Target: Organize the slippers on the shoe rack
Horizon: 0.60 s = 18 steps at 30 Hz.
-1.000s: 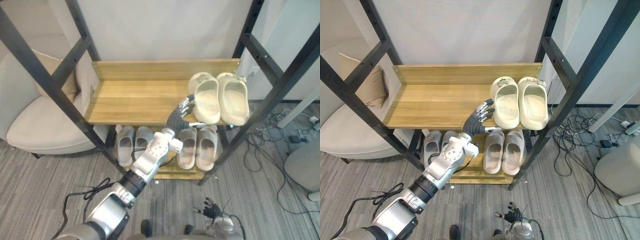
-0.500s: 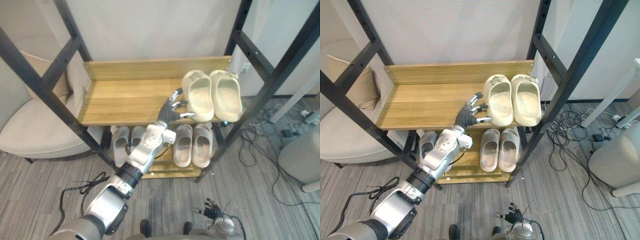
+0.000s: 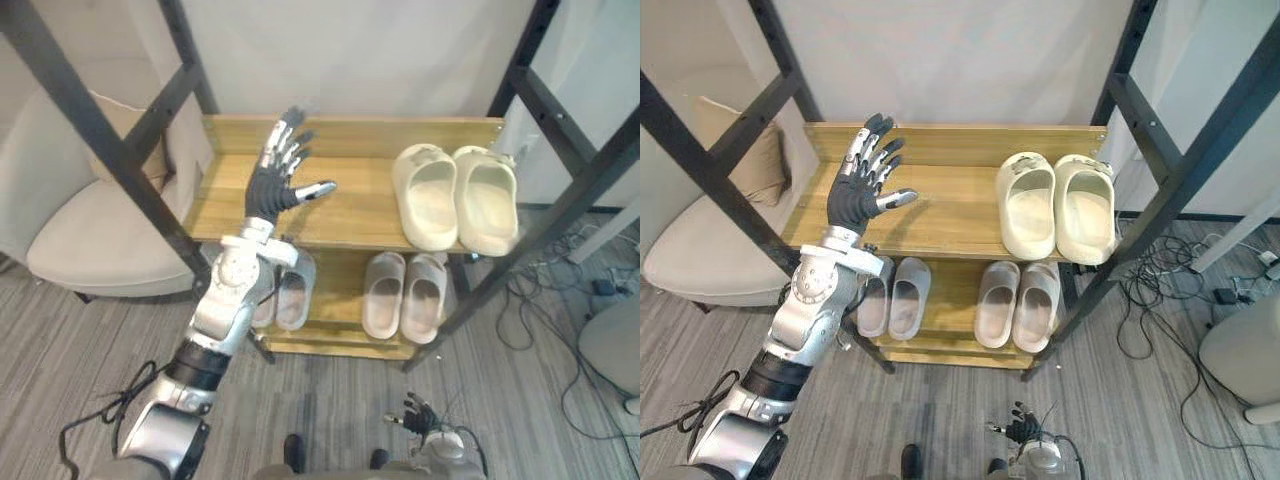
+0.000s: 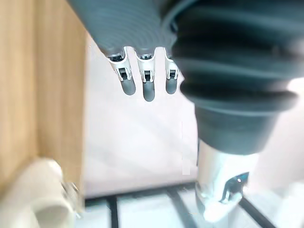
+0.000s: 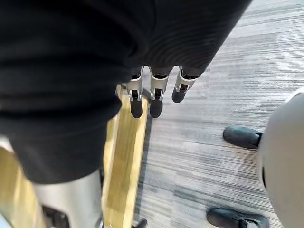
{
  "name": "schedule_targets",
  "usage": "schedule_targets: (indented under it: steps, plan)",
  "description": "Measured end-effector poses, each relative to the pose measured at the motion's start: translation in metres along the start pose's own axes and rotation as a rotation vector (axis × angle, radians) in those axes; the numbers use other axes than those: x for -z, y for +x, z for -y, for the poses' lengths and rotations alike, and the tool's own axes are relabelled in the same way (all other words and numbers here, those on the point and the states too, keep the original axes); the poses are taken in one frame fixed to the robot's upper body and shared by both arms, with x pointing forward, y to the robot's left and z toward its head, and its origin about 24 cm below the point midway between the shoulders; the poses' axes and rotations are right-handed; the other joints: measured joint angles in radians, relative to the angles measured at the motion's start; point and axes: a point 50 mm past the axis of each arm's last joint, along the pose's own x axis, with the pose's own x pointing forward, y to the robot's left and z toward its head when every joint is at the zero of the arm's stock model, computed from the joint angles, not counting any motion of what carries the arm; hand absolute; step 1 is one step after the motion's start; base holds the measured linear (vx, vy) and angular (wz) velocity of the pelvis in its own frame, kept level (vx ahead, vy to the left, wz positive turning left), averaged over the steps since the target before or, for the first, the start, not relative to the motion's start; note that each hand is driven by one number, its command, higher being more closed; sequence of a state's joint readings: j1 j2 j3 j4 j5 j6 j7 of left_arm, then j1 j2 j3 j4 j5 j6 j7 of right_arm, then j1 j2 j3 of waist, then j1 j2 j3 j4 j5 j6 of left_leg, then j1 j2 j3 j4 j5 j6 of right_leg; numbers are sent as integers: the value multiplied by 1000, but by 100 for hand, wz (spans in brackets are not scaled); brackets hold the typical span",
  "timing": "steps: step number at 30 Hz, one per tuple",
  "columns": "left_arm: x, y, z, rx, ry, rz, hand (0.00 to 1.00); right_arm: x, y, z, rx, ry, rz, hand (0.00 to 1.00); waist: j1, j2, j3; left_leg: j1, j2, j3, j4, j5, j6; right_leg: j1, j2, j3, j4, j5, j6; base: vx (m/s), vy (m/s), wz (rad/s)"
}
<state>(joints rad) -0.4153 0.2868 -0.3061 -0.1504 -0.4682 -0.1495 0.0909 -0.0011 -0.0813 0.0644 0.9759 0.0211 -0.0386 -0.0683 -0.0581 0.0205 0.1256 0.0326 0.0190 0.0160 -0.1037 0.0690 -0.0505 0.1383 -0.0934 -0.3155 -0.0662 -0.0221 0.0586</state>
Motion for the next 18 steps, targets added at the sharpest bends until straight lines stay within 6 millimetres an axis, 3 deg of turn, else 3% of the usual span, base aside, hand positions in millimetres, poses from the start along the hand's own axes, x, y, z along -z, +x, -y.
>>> schedule_targets:
  steps: [4,9,11,12,13,14,16,18]
  plan:
    - [5,-23,19,67,-92,-21,0,0,0,-2,-13,-17,-3,0,13,2,-4,-2,-7,-23,0,5,7,-5,-8,-12,26,-15,5,-17,14,13]
    - [34,-71,11,1,-135,-195,0,4,0,-3,-19,-19,-17,0,25,0,-12,1,-12,-30,0,7,10,-6,-12,-22,39,-20,6,-9,8,5]
    - [56,-104,3,-57,-150,-337,0,6,-1,-2,-18,-20,-25,0,44,-7,-16,6,-11,-34,0,8,10,1,-11,-27,39,-21,4,-13,-5,5]
    - [62,-111,1,-71,-152,-369,0,6,-1,-2,-18,-21,-24,0,46,-8,-17,7,-11,-36,0,8,10,2,-11,-29,39,-22,4,-25,-6,10]
    - [79,-133,-7,-121,-154,-477,0,6,-1,-3,-20,-29,-23,0,50,-11,-19,11,-11,-40,0,9,10,3,-11,-34,39,-23,4,-31,-3,7]
    - [82,-138,-8,-132,-154,-499,0,6,-1,-3,-20,-31,-23,0,50,-12,-19,11,-11,-40,-1,9,10,4,-11,-34,40,-24,4,-38,-1,6]
    - [113,-185,-23,-231,-127,-730,0,6,-1,-3,-24,-38,-23,0,61,-19,-23,11,-11,-46,-6,9,10,4,-11,-37,45,-33,5,-43,-2,7]
    - [131,-216,-32,-286,-78,-882,0,7,-1,-4,-27,-38,-24,0,63,-25,-26,9,-11,-51,-6,9,10,4,-11,-42,45,-40,9,-29,-1,9]
